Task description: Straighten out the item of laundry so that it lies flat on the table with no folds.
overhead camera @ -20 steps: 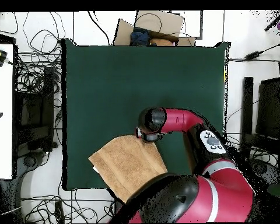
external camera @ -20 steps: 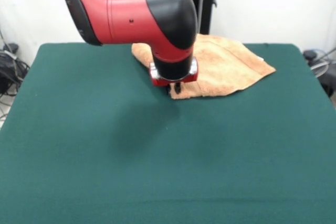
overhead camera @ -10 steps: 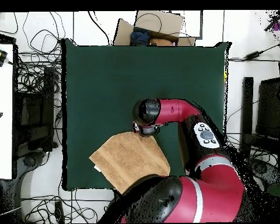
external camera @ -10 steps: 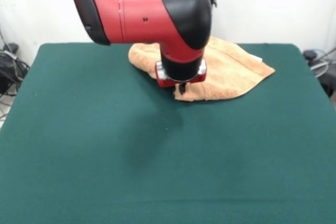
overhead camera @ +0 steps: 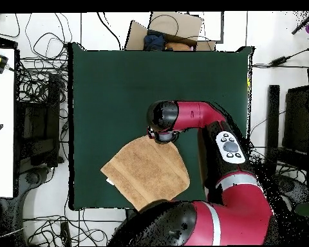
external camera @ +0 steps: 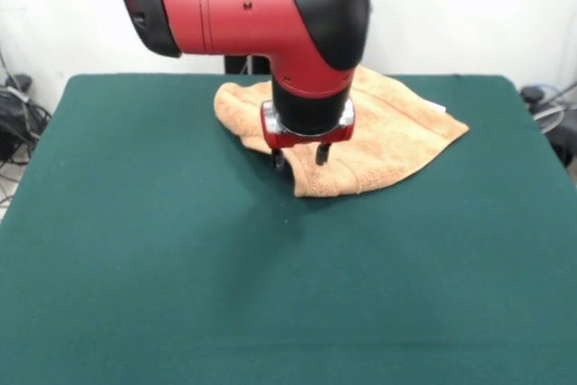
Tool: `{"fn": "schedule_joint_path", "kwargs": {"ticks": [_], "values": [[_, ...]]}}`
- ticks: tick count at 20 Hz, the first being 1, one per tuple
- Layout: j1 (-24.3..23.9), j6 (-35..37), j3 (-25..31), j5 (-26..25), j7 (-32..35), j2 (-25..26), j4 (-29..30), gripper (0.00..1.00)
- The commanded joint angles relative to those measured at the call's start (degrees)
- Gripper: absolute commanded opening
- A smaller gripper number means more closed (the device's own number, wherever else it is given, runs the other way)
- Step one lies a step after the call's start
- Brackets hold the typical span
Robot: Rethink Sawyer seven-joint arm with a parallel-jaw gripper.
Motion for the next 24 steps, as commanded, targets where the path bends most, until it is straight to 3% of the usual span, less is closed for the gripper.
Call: {"fn": "schedule_joint_path", "kwargs": {"ticks": [1,13,18,24], "values": [[0.23,3.55,1.64,-0.13,-1.89,-0.55,-1.26,1.0],[-1.36,-3.25,3.22,-0.95,-2.51,0.27,0.85,1.0],[-3.01,-15.31,2.65,-3.68,0.1,6.18,3.74,1.0],[-4.7,-31.14,-0.72,-6.49,5.61,9.07,10.32,1.0]]}}
